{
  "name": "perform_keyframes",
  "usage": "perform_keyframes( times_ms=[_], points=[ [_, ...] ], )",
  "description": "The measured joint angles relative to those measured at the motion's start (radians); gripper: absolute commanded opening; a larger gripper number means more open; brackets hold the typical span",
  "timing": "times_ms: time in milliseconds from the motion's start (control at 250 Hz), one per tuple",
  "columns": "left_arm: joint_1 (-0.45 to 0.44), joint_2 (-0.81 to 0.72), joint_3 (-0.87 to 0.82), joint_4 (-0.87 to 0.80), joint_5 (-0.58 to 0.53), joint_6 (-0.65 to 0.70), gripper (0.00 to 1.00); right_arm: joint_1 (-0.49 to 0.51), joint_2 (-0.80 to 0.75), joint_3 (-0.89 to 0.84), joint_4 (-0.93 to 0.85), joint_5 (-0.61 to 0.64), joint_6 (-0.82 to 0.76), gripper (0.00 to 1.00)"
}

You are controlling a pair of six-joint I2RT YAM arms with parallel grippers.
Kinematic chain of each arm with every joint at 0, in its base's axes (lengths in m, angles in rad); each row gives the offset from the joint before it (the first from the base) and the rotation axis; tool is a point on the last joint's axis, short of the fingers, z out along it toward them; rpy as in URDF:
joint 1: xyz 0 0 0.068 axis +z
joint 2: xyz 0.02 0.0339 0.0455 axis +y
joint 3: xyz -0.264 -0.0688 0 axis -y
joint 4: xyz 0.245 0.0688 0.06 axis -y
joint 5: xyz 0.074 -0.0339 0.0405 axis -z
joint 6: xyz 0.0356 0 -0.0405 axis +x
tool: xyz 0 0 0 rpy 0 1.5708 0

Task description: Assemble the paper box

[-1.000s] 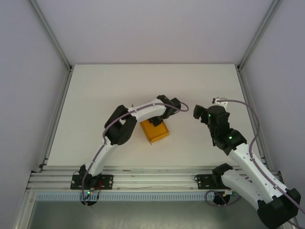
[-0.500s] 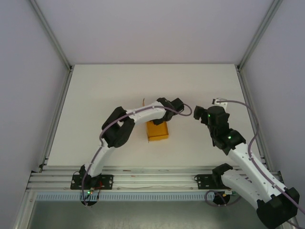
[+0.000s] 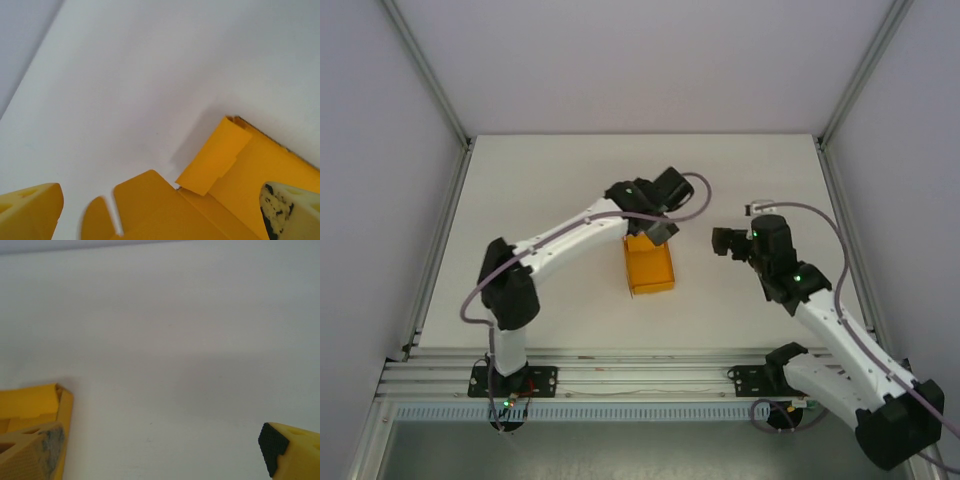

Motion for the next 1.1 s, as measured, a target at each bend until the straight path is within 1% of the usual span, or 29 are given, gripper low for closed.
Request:
perform_keyframes(
  times_ms=[40, 108, 196, 264, 352, 388, 492, 596, 636, 767, 887, 947, 1023, 1103],
  points=[
    [0.027, -0.052, -0.03, 0.032, 0.016, -0.047, 1.0, 0.0, 0.06, 0.037, 0.007, -0.057, -0.056, 0.94],
    [0.108, -0.172, -0.127, 0.107, 0.063, -0.136, 1.0, 0.0, 0.173, 0.107, 0.012, -0.147, -0.158, 0.89],
    [0.245, -0.352, -0.317, 0.217, 0.116, -0.257, 1.0, 0.0, 0.36, 0.237, 0.001, -0.264, -0.313, 0.8],
    [0.327, -0.47, -0.471, 0.286, 0.138, -0.337, 1.0, 0.0, 0.518, 0.37, -0.035, -0.362, -0.446, 0.75],
    [0.371, -0.587, -0.66, 0.356, 0.164, -0.422, 1.0, 0.001, 0.706, 0.536, -0.117, -0.475, -0.621, 0.69],
    [0.383, -0.626, -0.737, 0.378, 0.18, -0.454, 1.0, 0.002, 0.774, 0.6, -0.156, -0.509, -0.676, 0.68],
    [0.425, -0.706, -0.909, 0.414, 0.218, -0.533, 1.0, 0.008, 0.939, 0.763, -0.269, -0.56, -0.788, 0.64],
    [0.476, -0.744, -0.991, 0.421, 0.241, -0.588, 1.0, 0.018, 1.07, 0.894, -0.363, -0.59, -0.866, 0.63],
    [0.488, -0.75, -1.005, 0.424, 0.249, -0.605, 1.0, 0.025, 1.107, 0.93, -0.391, -0.597, -0.888, 0.6],
    [0.493, -0.746, -1.023, 0.459, 0.288, -0.634, 1.0, 0.056, 1.211, 1.041, -0.484, -0.617, -0.945, 0.59],
    [0.493, -0.706, -1.023, 0.49, 0.321, -0.647, 1.0, 0.081, 1.288, 1.136, -0.566, -0.643, -0.989, 0.59],
    [0.493, -0.677, -1.023, 0.497, 0.339, -0.65, 1.0, 0.089, 1.319, 1.171, -0.603, -0.648, -1.006, 0.57],
    [0.493, -0.644, -1.023, 0.501, 0.356, -0.65, 1.0, 0.094, 1.348, 1.195, -0.634, -0.647, -1.023, 0.49],
    [0.493, -0.62, -1.022, 0.503, 0.369, -0.651, 1.0, 0.095, 1.371, 1.209, -0.656, -0.642, -1.024, 0.46]
  ],
)
